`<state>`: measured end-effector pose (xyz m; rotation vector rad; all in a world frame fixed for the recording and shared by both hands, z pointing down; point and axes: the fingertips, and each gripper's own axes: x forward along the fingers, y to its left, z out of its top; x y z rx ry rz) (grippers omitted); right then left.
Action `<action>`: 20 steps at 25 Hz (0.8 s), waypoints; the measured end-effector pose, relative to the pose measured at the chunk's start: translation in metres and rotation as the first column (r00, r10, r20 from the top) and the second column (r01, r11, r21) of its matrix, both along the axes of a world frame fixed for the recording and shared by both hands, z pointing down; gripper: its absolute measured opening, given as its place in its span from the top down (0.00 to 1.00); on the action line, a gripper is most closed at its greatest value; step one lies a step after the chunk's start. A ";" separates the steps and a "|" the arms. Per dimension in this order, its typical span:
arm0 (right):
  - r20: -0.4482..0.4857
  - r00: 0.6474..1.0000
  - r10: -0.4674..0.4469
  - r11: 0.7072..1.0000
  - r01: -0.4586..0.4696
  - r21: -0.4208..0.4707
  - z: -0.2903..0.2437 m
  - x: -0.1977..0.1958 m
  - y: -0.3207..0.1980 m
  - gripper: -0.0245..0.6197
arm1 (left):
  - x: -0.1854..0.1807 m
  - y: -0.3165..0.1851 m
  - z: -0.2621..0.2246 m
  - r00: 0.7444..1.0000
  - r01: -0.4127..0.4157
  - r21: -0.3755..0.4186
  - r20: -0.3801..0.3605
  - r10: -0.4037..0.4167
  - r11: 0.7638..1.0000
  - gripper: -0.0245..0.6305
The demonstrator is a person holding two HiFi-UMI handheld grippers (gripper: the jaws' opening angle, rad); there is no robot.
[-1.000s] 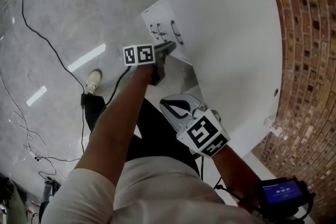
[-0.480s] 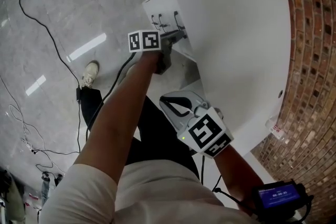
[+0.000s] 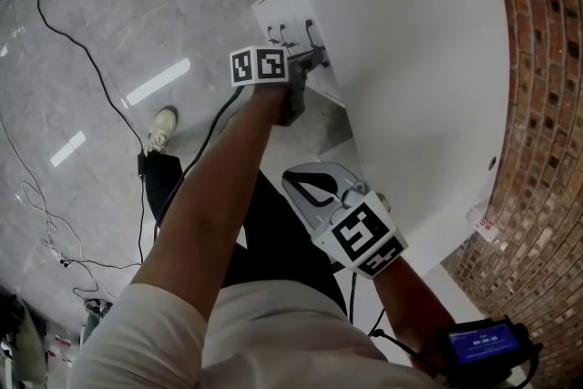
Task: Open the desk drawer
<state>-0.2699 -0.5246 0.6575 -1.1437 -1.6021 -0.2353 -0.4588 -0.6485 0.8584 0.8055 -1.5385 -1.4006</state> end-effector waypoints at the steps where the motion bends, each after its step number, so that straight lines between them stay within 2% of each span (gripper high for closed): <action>1: 0.001 1.000 0.003 1.000 -0.003 -0.003 -0.001 -0.001 0.001 0.96 | 0.001 0.001 0.000 1.000 -0.003 -0.006 0.000 0.003 1.000 0.93; 9: 0.002 1.000 0.016 1.000 -0.016 -0.014 -0.007 -0.004 0.012 0.96 | 0.019 0.027 -0.001 1.000 -0.020 -0.026 -0.012 0.020 0.999 0.93; 20: 0.001 1.000 -0.015 0.999 0.015 -0.040 -0.016 -0.003 0.056 0.96 | 0.053 0.082 -0.001 0.999 -0.047 -0.059 -0.029 0.045 0.997 0.93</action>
